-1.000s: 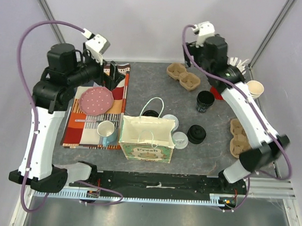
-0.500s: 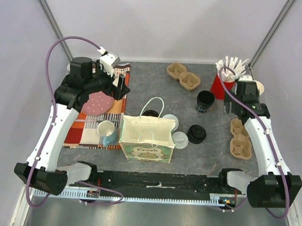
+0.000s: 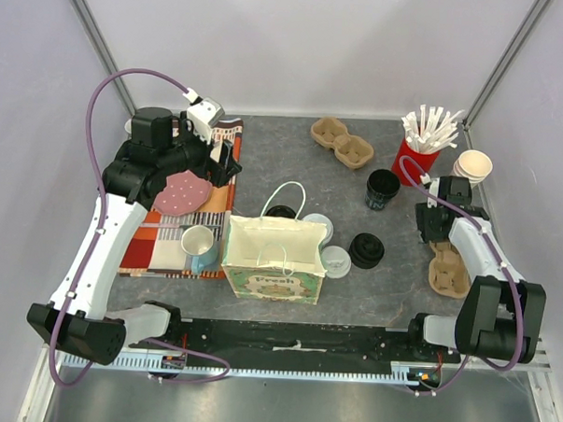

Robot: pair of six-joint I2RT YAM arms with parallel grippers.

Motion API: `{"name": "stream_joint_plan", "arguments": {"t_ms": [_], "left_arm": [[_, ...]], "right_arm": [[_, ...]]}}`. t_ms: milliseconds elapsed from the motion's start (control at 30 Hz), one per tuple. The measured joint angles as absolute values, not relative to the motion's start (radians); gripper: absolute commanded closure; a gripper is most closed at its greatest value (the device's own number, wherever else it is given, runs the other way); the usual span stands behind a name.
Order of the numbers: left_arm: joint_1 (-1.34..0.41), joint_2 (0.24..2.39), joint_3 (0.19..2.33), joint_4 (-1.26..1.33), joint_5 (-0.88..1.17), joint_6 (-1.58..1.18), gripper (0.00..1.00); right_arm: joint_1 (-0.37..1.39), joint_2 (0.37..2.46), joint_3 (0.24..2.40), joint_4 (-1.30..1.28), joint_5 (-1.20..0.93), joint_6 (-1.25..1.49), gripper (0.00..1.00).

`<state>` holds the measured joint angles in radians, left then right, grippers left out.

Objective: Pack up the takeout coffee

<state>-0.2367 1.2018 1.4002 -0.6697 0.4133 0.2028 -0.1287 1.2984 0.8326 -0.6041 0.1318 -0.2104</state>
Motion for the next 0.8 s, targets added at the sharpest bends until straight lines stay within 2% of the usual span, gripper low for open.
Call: {"name": "stream_joint_plan", "arguments": {"t_ms": [100, 167, 333, 433, 533, 600, 633, 667, 800], "left_arm": [[-0.237, 1.202, 1.400, -0.670, 0.413, 0.205, 0.03], [-0.237, 1.202, 1.400, -0.670, 0.413, 0.208, 0.03], [-0.237, 1.202, 1.400, -0.670, 0.413, 0.211, 0.03], [-0.237, 1.202, 1.400, -0.670, 0.413, 0.212, 0.03], [-0.237, 1.202, 1.400, -0.670, 0.414, 0.212, 0.03], [-0.237, 1.202, 1.400, -0.670, 0.414, 0.213, 0.03], [-0.237, 1.202, 1.400, -0.670, 0.415, 0.215, 0.03], [-0.237, 1.202, 1.400, -0.670, 0.418, 0.216, 0.03], [-0.237, 1.202, 1.400, -0.670, 0.425, 0.219, 0.03]], "right_arm": [[-0.129, 1.318, 0.833, -0.584, 0.137, -0.218, 0.41], [-0.129, 1.337, 0.833, -0.572, 0.141, -0.225, 0.49], [-0.130, 1.423, 0.833, -0.561, 0.141, -0.233, 0.56], [-0.129, 1.462, 0.837, -0.564, 0.137, -0.233, 0.71], [-0.130, 1.470, 0.843, -0.571, 0.136, -0.231, 0.76], [-0.130, 1.469, 0.852, -0.578, 0.136, -0.231, 0.87], [-0.130, 1.467, 0.857, -0.580, 0.137, -0.232, 0.97], [-0.129, 1.462, 0.862, -0.585, 0.141, -0.233, 1.00], [-0.130, 1.414, 0.883, -0.605, 0.171, -0.236, 1.00]]}}
